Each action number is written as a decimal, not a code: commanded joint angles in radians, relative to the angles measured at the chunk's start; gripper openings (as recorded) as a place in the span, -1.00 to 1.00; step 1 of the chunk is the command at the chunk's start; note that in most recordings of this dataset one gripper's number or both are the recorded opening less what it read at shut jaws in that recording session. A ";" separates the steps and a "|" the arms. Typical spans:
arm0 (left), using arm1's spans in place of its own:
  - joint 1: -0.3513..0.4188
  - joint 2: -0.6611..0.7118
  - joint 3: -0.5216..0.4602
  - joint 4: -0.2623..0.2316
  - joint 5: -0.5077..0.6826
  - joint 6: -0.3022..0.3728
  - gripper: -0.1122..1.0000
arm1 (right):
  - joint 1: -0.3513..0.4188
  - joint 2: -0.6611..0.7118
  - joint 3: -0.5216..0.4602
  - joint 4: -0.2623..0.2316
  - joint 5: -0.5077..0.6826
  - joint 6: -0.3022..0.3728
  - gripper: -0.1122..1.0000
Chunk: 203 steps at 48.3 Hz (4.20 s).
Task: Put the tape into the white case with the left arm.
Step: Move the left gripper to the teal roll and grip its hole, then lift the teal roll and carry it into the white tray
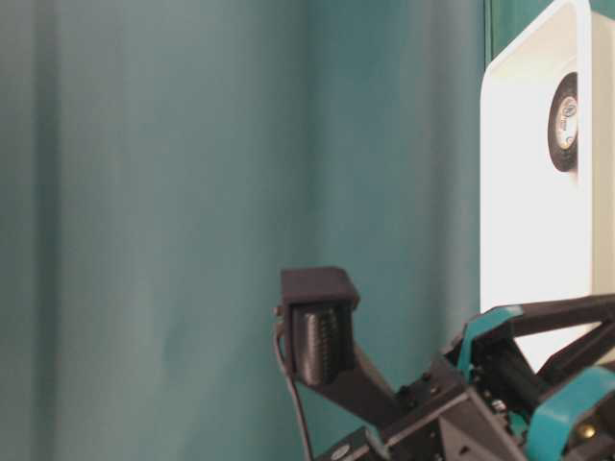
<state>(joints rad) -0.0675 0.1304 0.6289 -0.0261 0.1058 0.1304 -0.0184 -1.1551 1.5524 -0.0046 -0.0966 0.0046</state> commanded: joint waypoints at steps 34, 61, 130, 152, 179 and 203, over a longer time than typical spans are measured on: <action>-0.005 0.074 -0.067 0.000 -0.006 0.002 0.95 | 0.000 0.008 -0.011 -0.002 -0.011 0.000 -0.97; -0.005 0.064 -0.064 0.000 0.000 0.003 -0.37 | 0.000 0.008 -0.011 -0.002 -0.011 0.000 -0.97; 0.087 -0.135 -0.086 0.005 0.210 0.015 -0.37 | 0.000 0.008 -0.009 -0.002 -0.012 0.000 -0.97; 0.227 -0.051 -0.155 0.006 0.206 0.130 -0.37 | 0.000 0.008 -0.011 -0.002 -0.011 0.000 -0.97; 0.233 -0.017 -0.179 0.006 0.202 0.144 -0.37 | 0.000 0.008 -0.011 -0.002 -0.012 0.000 -0.97; 0.229 -0.017 -0.170 0.006 0.141 0.140 0.23 | 0.000 0.008 -0.009 -0.002 -0.011 0.000 -0.97</action>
<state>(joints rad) 0.1641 0.1289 0.4725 -0.0215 0.2623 0.2730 -0.0184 -1.1536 1.5539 -0.0046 -0.0982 0.0046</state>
